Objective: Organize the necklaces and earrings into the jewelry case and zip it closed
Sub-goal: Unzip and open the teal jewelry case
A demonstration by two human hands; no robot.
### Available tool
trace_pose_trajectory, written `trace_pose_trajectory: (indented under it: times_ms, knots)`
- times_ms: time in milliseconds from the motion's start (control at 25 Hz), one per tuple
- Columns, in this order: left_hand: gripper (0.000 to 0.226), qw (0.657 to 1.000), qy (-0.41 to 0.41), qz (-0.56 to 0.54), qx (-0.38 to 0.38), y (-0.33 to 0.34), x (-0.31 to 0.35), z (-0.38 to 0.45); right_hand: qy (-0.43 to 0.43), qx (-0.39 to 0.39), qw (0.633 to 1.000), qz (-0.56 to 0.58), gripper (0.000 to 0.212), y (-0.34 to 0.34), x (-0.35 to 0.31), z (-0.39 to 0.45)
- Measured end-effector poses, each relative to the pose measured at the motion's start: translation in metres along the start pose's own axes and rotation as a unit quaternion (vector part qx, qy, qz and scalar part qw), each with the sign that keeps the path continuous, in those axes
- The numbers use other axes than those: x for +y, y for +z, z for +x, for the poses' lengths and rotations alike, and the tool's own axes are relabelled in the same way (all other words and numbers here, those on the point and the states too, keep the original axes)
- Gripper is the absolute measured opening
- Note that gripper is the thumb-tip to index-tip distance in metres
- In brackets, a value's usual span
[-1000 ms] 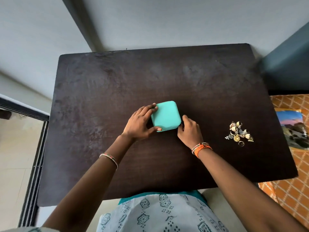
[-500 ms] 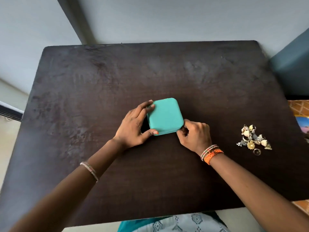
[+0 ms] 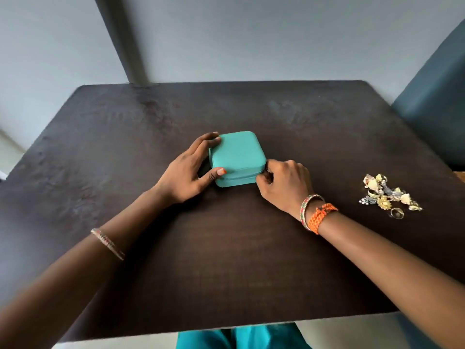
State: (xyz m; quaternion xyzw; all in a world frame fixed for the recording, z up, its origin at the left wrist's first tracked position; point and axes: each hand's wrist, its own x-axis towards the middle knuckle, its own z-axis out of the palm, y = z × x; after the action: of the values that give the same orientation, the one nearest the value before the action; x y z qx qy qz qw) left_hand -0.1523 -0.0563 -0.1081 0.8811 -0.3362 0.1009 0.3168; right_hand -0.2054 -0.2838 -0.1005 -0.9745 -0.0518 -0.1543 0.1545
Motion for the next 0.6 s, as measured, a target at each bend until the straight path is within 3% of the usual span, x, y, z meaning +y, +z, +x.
trace_pose_trajectory:
  times_ms: [240,440,600]
  knots:
    - [0.092,0.997,-0.073,0.009,0.032,0.006,0.021,-0.007,0.105,-0.033,0.994,0.023,0.028,-0.004,-0.032,-0.031]
    - [0.093,0.986,-0.156,-0.031,0.046,0.007,0.048,-0.008,0.017,-0.068,0.997,0.022,0.029,-0.002,-0.095,-0.048]
    - [0.090,0.963,-0.234,-0.130,0.037,0.014,0.060,-0.026,0.021,-0.089,0.995,0.033,0.035,-0.018,-0.082,-0.046]
